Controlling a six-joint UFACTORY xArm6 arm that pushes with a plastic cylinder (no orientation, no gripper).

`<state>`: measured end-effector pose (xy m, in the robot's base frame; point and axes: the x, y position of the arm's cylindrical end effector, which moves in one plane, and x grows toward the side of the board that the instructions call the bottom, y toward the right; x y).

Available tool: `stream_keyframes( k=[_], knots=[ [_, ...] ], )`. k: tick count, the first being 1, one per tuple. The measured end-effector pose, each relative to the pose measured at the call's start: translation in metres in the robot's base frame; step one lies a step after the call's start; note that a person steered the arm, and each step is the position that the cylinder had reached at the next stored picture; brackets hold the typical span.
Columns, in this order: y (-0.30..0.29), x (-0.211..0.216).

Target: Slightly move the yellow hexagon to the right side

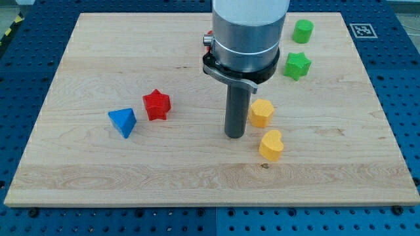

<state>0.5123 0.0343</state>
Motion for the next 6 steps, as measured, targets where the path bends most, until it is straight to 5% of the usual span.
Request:
stream_keyframes(
  k=[6],
  knots=[
    [0.019, -0.04]
  ],
)
